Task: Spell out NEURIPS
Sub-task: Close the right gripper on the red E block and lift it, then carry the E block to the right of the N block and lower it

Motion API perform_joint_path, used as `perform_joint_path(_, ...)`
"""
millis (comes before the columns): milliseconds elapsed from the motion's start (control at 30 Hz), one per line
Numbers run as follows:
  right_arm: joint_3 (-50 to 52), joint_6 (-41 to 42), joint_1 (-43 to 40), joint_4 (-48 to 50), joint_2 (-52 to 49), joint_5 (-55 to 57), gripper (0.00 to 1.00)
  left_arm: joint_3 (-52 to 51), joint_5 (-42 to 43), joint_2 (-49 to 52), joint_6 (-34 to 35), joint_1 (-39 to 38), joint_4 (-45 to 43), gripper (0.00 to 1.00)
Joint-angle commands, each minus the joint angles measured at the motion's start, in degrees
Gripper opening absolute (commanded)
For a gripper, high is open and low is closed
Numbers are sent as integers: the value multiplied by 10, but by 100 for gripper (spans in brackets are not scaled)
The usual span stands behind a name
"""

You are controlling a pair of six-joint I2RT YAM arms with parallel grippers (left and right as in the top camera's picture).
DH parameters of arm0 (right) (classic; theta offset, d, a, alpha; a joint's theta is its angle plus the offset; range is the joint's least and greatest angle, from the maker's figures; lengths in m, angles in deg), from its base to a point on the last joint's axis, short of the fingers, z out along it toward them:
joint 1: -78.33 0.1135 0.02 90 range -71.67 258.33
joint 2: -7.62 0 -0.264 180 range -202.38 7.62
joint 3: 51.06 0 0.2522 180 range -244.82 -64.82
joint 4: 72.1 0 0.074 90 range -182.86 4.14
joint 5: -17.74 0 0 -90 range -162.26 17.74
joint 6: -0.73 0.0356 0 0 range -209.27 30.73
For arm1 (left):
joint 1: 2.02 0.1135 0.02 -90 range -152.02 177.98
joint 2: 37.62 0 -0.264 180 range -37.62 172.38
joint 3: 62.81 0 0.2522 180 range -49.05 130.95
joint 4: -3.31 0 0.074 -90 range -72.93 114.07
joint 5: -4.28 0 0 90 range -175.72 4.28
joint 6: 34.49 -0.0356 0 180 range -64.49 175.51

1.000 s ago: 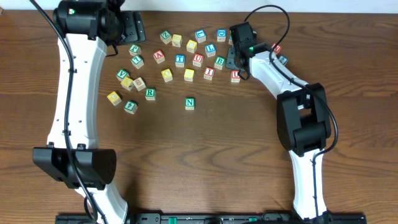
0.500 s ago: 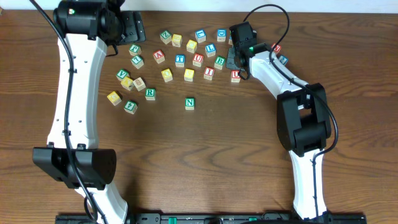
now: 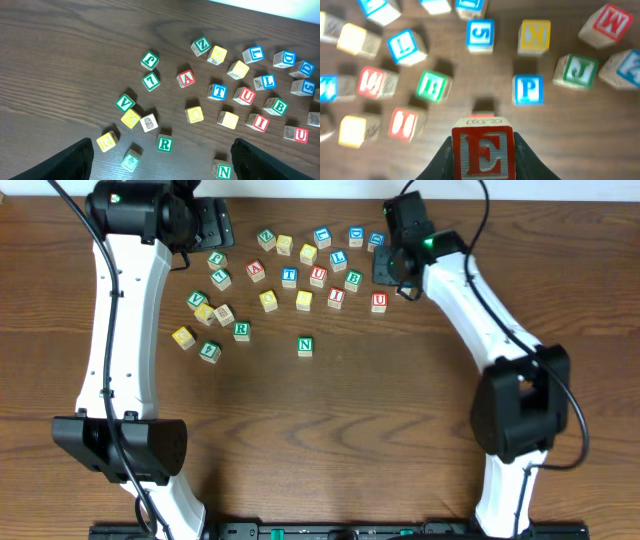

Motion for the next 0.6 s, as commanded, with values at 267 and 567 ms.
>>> perform_joint_path(267,5,-33,40,-137,5,-92,9,-4,-4,3,1,0,-7,87)
perform_joint_path(567,55,-34,91,-149,5,-92,8,-4,-4,3,1,0,-7,87)
